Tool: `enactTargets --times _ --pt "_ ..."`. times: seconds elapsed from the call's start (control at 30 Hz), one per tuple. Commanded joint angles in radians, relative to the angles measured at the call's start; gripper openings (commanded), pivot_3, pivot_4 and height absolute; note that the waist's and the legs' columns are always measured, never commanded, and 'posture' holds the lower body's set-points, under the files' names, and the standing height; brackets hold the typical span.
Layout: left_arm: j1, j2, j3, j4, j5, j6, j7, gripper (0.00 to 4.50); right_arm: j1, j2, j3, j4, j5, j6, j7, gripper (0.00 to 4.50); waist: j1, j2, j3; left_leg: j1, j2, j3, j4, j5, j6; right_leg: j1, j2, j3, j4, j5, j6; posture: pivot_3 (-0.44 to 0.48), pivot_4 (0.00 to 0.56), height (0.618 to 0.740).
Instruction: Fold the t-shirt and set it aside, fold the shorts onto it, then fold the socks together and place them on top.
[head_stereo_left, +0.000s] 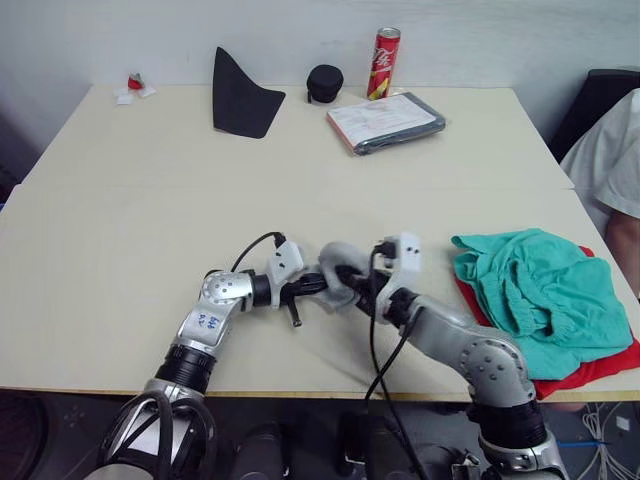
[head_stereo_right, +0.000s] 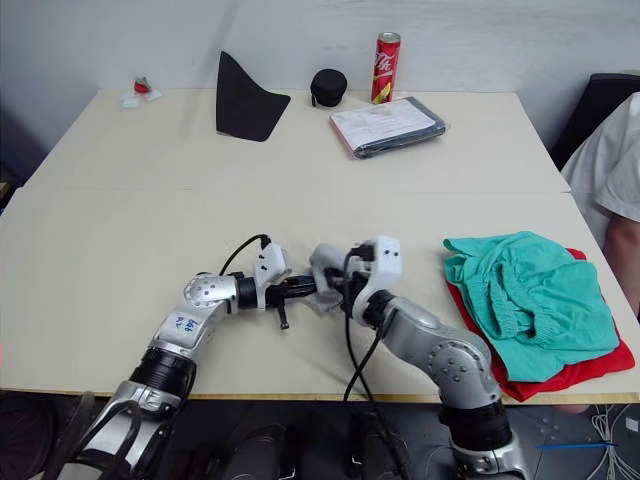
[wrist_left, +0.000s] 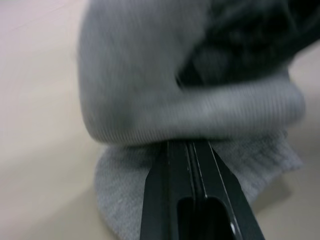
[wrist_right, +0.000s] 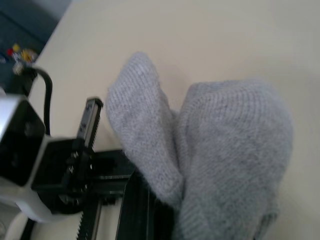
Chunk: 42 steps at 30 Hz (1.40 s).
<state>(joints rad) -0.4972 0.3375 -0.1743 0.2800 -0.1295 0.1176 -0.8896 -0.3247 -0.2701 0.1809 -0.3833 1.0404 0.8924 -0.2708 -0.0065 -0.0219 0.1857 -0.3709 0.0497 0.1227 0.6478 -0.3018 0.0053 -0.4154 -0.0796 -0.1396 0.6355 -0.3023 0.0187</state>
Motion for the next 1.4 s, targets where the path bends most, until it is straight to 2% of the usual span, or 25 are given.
enactTargets --times 0.03,0.2,0.43,0.6,0.9,1.17,1.4 --pt "0.041 0.042 0.018 -0.019 0.005 0.043 0.009 0.0 -0.028 -0.022 0.067 -0.006 -0.115 0.023 0.076 0.01 -0.002 0.0 0.0 0.0 0.0 0.0 0.0 0.0 0.0 0.0 0.0 0.0 0.0 0.0 0.0 0.0 0.15 0.74" --pt "0.059 0.071 0.039 -0.032 -0.01 0.064 0.006 0.0 -0.024 -0.013 0.042 -0.02 -0.201 -0.003 0.143 0.01 -0.001 0.0 0.0 0.001 0.0 0.0 0.0 0.0 0.0 0.0 0.0 0.0 0.0 0.0 0.0 0.0 0.15 0.74" --pt "0.041 0.055 0.037 -0.053 -0.058 0.067 -0.038 0.0 0.027 -0.067 -0.166 0.008 -0.212 -0.025 0.24 0.01 0.008 0.0 0.0 0.0 -0.001 0.0 0.001 -0.001 0.002 0.0 -0.001 0.0 0.0 0.0 0.0 0.0 0.15 0.74" --pt "0.005 0.026 0.021 -0.071 -0.092 0.053 -0.09 0.0 0.057 -0.041 -0.268 0.063 -0.21 -0.031 0.269 0.01 0.005 0.0 0.0 -0.001 -0.001 0.0 0.0 -0.001 0.002 0.0 -0.001 0.0 -0.002 0.0 0.0 0.0 0.15 0.74" --pt "-0.102 -0.09 -0.018 0.024 -0.072 0.011 -0.09 0.0 0.16 -0.046 -0.246 0.102 -0.34 -0.098 0.355 0.01 0.006 0.0 0.001 -0.001 -0.001 0.001 0.001 -0.002 0.003 0.0 0.0 0.001 -0.002 0.0 0.001 0.0 0.15 0.74" --pt "-0.195 -0.19 -0.077 0.297 0.08 -0.061 0.067 0.0 0.218 -0.023 -0.26 -0.004 -0.377 -0.101 0.333 0.01 0.01 0.0 0.001 -0.001 -0.002 0.001 0.001 -0.002 0.003 0.0 0.0 0.0 -0.003 0.001 0.001 0.0 0.15 0.74" --pt "-0.18 -0.188 -0.101 0.339 0.127 -0.063 0.08 0.0 0.247 -0.059 -0.266 -0.128 -0.447 -0.074 0.29 0.01 0.019 0.0 0.0 0.0 -0.002 0.0 0.001 -0.002 0.004 0.002 -0.001 0.001 -0.004 0.002 0.003 0.0 0.15 0.74"
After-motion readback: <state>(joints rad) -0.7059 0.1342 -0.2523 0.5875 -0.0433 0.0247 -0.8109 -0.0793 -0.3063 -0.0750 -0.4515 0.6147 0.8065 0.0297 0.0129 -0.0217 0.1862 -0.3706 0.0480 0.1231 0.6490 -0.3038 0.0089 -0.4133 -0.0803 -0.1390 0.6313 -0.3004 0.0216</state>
